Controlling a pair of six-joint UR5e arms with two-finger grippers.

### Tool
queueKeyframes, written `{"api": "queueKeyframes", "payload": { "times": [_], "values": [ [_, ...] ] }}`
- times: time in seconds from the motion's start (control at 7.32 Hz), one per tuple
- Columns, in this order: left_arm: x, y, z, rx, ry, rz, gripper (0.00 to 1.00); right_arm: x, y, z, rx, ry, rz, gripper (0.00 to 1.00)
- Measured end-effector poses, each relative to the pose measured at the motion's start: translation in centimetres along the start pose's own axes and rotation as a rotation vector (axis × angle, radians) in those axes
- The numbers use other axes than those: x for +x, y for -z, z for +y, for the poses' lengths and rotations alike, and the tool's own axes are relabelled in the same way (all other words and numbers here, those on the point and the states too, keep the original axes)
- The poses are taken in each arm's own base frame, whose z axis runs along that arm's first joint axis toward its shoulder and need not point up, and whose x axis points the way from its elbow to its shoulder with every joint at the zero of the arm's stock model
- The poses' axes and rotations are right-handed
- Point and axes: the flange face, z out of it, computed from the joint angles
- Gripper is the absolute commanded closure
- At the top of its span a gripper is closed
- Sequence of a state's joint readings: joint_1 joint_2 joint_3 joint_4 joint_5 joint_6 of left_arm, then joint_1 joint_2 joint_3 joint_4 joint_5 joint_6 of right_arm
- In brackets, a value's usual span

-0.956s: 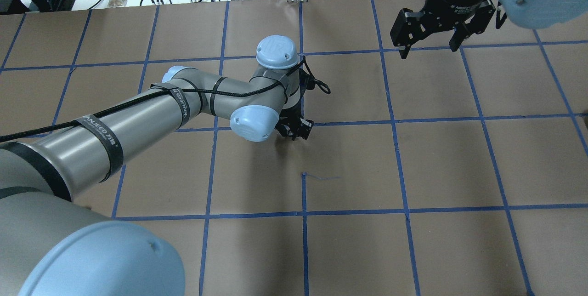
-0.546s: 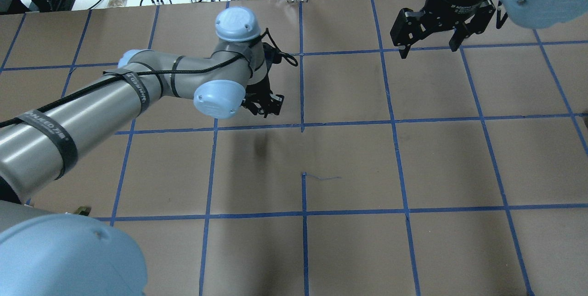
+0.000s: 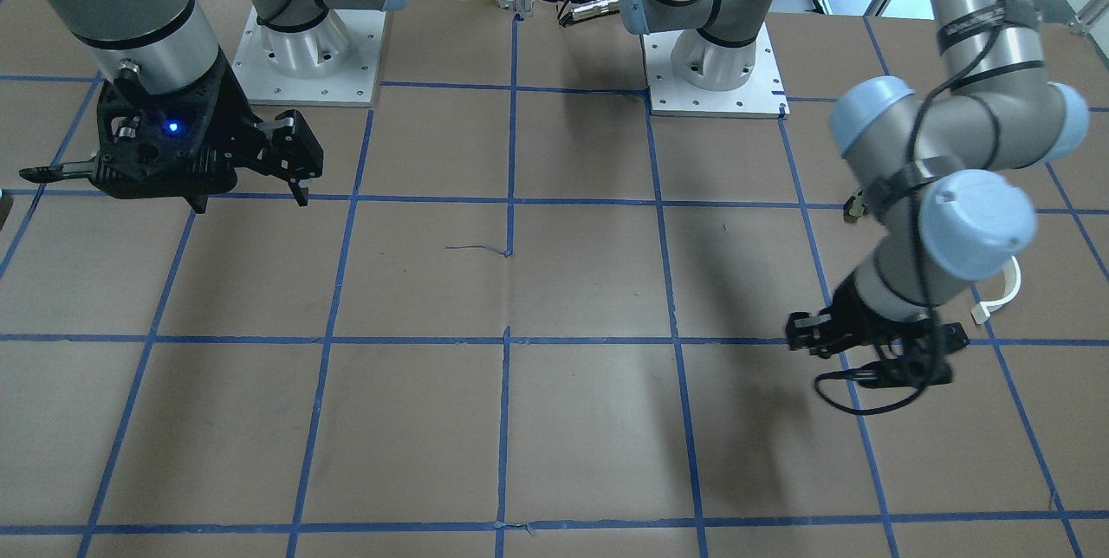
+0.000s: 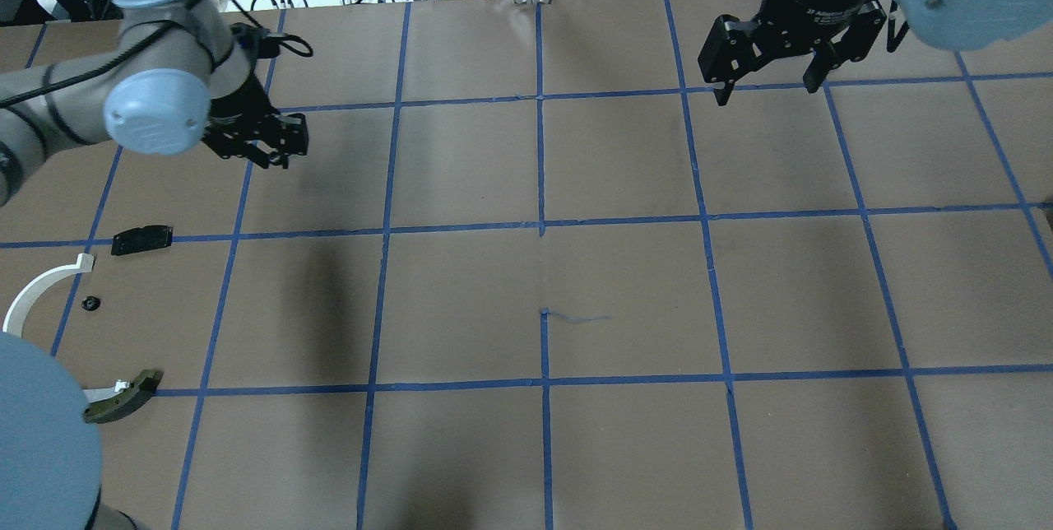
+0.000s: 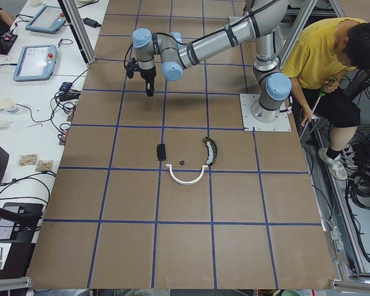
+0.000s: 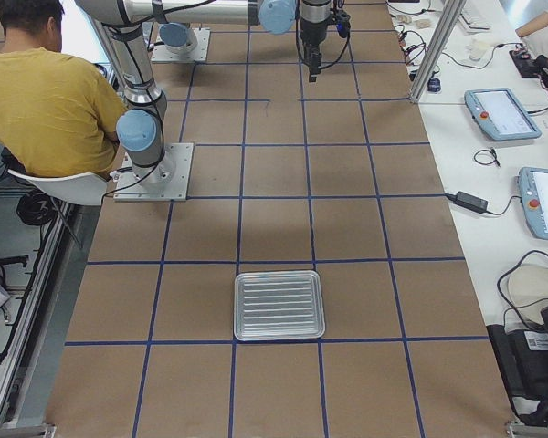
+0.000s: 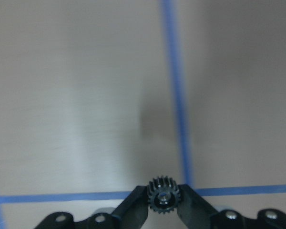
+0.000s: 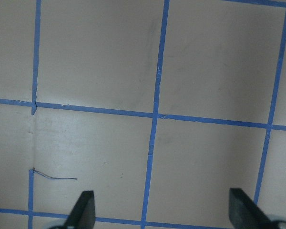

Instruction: Place bearing gear from tray to pile

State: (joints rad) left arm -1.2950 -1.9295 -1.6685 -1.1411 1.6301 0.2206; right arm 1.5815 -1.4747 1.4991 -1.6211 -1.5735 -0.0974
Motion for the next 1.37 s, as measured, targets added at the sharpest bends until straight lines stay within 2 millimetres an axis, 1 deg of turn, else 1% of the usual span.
{"api": "queueKeyframes", "payload": {
  "times": [0.14,0.27,0.41,0.55,0.68,0.82,0.96,1.23,1.37],
  "values": [
    [-7.5,-0.4,0.9,-0.016,0.006,0.005,1.00,0.0,-0.1,0.0,-0.001,0.000,0.000,0.00],
    [-14.0,-1.3,2.4,-0.038,-0.005,0.017,1.00,0.0,-0.1,0.0,-0.002,0.000,0.000,0.00],
    [-19.3,-2.5,4.1,-0.065,-0.013,0.038,1.00,0.1,-0.1,-0.1,-0.001,-0.001,-0.001,0.00],
    [-22.8,-3.8,5.8,-0.093,-0.007,0.057,1.00,0.1,-0.1,-0.1,0.000,-0.001,0.000,0.00],
    [-24.9,-4.9,7.2,-0.126,-0.007,0.060,1.00,0.2,0.0,0.0,0.000,-0.002,0.001,0.00],
    [-26.0,-5.9,8.0,-0.161,-0.017,0.056,1.00,0.2,0.0,0.0,0.000,-0.003,0.001,0.00],
    [-26.4,-7.2,8.3,-0.188,-0.027,0.063,1.00,0.2,0.0,0.0,-0.001,-0.003,0.000,0.00],
    [-26.3,-9.7,8.6,-0.230,-0.038,0.090,1.00,0.2,0.0,0.0,-0.001,-0.001,0.000,0.00],
    [-26.2,-10.7,8.6,-0.242,-0.038,0.102,1.00,0.2,0.0,0.0,-0.001,-0.001,0.000,0.00]
  ]
}}
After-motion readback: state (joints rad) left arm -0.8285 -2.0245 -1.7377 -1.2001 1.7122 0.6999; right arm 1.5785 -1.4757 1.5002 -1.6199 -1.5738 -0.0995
